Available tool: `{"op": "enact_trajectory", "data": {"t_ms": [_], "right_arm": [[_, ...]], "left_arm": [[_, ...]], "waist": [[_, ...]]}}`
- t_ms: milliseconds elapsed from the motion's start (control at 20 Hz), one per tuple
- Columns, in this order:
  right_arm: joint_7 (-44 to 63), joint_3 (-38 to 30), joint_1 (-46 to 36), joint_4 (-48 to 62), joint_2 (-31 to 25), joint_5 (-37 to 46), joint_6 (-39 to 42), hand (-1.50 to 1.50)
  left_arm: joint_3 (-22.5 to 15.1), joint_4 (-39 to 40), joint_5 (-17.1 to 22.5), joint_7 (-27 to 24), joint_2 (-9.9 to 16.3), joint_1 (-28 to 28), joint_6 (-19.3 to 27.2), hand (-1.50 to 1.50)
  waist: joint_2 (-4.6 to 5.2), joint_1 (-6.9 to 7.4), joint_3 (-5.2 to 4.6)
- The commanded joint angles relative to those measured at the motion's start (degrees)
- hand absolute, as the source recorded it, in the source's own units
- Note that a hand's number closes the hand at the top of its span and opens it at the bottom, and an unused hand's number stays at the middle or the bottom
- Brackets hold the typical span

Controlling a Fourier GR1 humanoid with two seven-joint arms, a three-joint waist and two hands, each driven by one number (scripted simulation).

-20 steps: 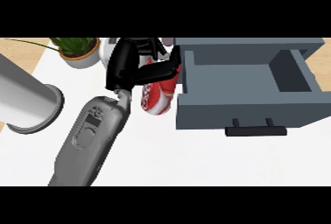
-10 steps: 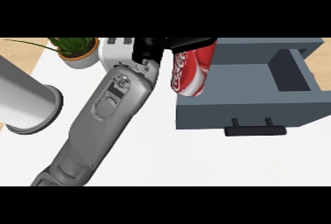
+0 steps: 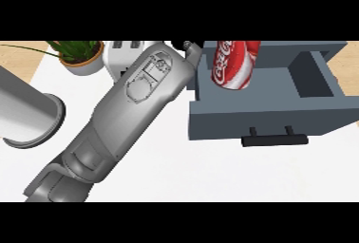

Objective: Pick up the can, place it into the drawer and close the drawer

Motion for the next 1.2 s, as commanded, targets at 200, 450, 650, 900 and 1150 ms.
{"op": "enact_trajectory", "data": {"t_ms": [200,450,650,900,1150], "right_arm": [[-2.04,0.35,0.55,1.94,0.91,0.98,0.53,-1.50],[0.64,1.49,-4.44,2.88,0.27,2.23,-1.27,-1.50],[1.91,0.91,-3.77,0.35,-0.78,1.86,-0.79,-1.50],[0.33,1.38,-4.09,2.14,-0.27,1.82,-0.39,-1.50],[2.60,0.92,-8.73,3.57,-1.86,2.16,-1.51,-1.50]], "left_arm": [[-3.79,9.67,5.74,-0.99,0.00,-7.68,1.25,1.50],[-6.77,17.36,9.97,-7.21,0.00,-10.42,3.01,1.50],[-7.13,20.87,13.24,-8.60,0.00,-11.15,1.81,1.50],[-9.90,25.50,15.17,-12.79,0.00,-10.43,2.97,1.50],[-14.56,25.36,16.88,-12.15,0.00,-12.45,6.15,1.50]], "waist": [[-0.01,-0.10,0.03],[0.47,-1.54,0.07],[0.46,-1.82,0.04],[0.91,-3.03,0.09],[0.88,-3.20,0.10]]}}
